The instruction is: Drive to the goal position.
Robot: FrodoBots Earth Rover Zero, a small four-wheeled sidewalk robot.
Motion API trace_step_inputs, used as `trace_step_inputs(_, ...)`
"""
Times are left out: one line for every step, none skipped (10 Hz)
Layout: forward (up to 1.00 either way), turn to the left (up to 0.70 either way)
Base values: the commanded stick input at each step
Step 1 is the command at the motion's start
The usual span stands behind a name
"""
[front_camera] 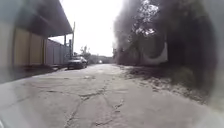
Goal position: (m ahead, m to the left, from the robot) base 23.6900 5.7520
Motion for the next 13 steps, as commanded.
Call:
trace_step_inputs(0.50, 0.00)
trace_step_inputs(0.50, 0.00)
trace_step_inputs(0.50, 0.00)
trace_step_inputs(0.50, 0.00)
trace_step_inputs(0.50, 0.00)
trace_step_inputs(0.50, 0.00)
trace_step_inputs(0.50, 0.00)
trace_step_inputs(0.50, 0.00)
trace_step_inputs(0.50, 0.00)
trace_step_inputs(0.50, 0.00)
trace_step_inputs(0.50, 0.00)
trace_step_inputs(0.50, 0.00)
trace_step_inputs(0.50, 0.00)
